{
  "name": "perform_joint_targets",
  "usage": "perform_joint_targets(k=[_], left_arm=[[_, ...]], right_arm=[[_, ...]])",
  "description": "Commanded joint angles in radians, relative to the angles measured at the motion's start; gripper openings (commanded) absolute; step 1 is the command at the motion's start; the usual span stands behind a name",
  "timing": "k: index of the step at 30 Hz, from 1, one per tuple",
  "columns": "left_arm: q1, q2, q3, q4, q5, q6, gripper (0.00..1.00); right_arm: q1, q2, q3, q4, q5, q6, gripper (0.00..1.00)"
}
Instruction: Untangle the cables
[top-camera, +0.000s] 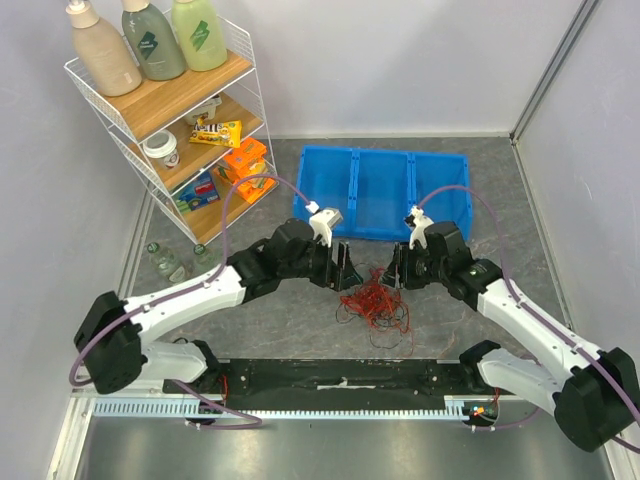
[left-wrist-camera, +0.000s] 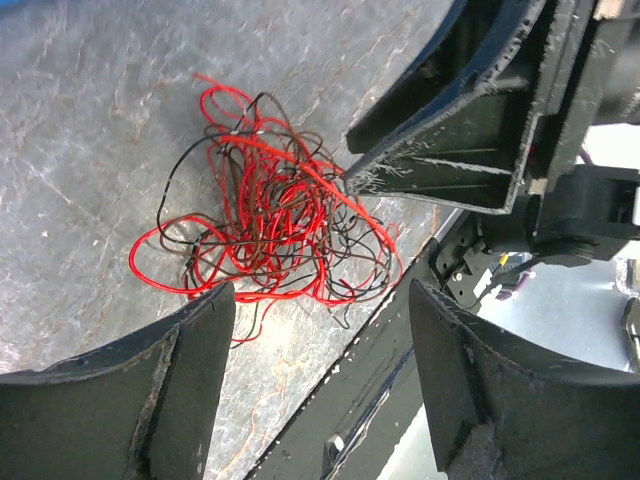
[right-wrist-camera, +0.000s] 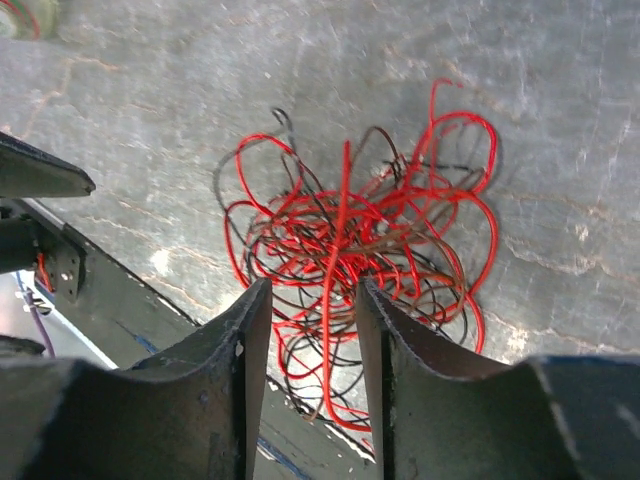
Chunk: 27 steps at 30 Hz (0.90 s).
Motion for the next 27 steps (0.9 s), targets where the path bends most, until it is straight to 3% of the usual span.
perform_joint_targets(k=[1,5,10,14,16,20,24,27], left_arm=[[-0.001,0.067,-0.009,0.116,0.028,-0.109,0.76],[-0.001,0.159,0.009,0.137,0.047,-0.149,0.86],[-0.001,0.239,0.025,0.136,0.005,-0.16,0.87],[0.005,0.297,0.045,0.137,-0.001,-0.161,0.8],[0.014,0.317,0.054,0.138,-0.028,-0.155,0.73],[0.038,0.348,0.077,0.165,-0.052,-0.153,0.48],[0.04,0.346,0.114,0.115,-0.076,-0.132,0.03],[0.038,0.218,0.102,0.055,-0.168,-0.104,0.02]], right_arm=[[0.007,0.001,-0.041,-0.02,0.019,-0.024,0.46],[0.013,-0.01,-0.084,-0.007,-0.009,-0.018,0.46],[0.018,-0.031,-0.145,0.029,-0.039,0.005,0.44],[0.019,-0.063,-0.161,0.05,-0.052,0.02,0.28],[0.019,-0.089,-0.158,0.037,-0.032,0.02,0.21],[0.019,-0.116,-0.164,0.034,-0.039,0.029,0.17],[0.021,-0.105,-0.172,0.034,-0.038,0.026,0.13],[0.021,-0.116,-0.178,0.03,0.005,0.04,0.08]])
